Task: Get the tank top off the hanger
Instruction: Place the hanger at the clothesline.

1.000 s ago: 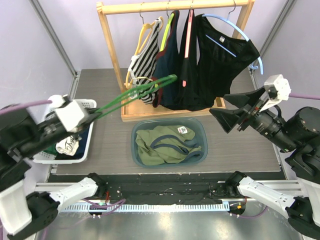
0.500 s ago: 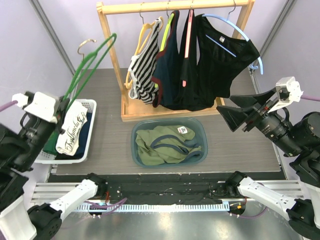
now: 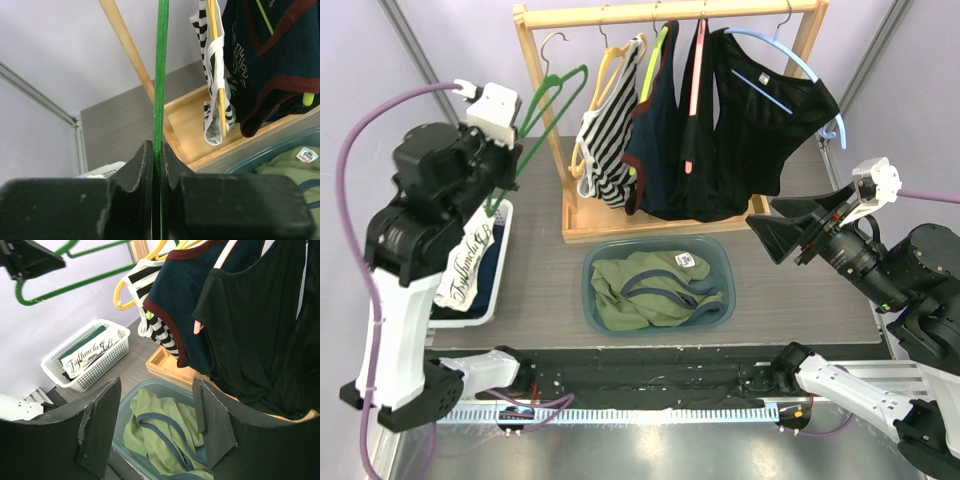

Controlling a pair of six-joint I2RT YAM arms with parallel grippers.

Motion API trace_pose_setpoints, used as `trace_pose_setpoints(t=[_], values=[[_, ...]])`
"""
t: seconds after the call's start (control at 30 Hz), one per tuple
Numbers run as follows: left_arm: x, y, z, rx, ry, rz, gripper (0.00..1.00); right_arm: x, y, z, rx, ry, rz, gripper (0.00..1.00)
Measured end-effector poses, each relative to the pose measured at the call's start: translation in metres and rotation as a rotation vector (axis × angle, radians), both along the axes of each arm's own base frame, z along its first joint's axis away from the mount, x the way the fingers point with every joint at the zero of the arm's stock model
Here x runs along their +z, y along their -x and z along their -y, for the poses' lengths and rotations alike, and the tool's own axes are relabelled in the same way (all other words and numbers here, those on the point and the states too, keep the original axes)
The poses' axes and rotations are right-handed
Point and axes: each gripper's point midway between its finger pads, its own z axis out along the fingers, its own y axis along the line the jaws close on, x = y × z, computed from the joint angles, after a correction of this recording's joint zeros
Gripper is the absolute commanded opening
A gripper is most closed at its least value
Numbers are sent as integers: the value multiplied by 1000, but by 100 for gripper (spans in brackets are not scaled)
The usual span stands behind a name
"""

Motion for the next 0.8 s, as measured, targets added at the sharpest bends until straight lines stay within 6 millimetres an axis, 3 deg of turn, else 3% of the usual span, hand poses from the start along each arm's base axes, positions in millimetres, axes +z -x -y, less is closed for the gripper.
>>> trace_pose_setpoints(t=[0.17,0.53,0.8], values=[[-18,-27,12,39,61,-78,0,-2,-1,-1,-3,-2,0,65],[-3,-84,38,95,245,-94,0,-18,-10,-9,-1,-4,-40,63],[-19,-122,44,167,297,-136,0,-24,-11,-11,-1,-12,-56,62]])
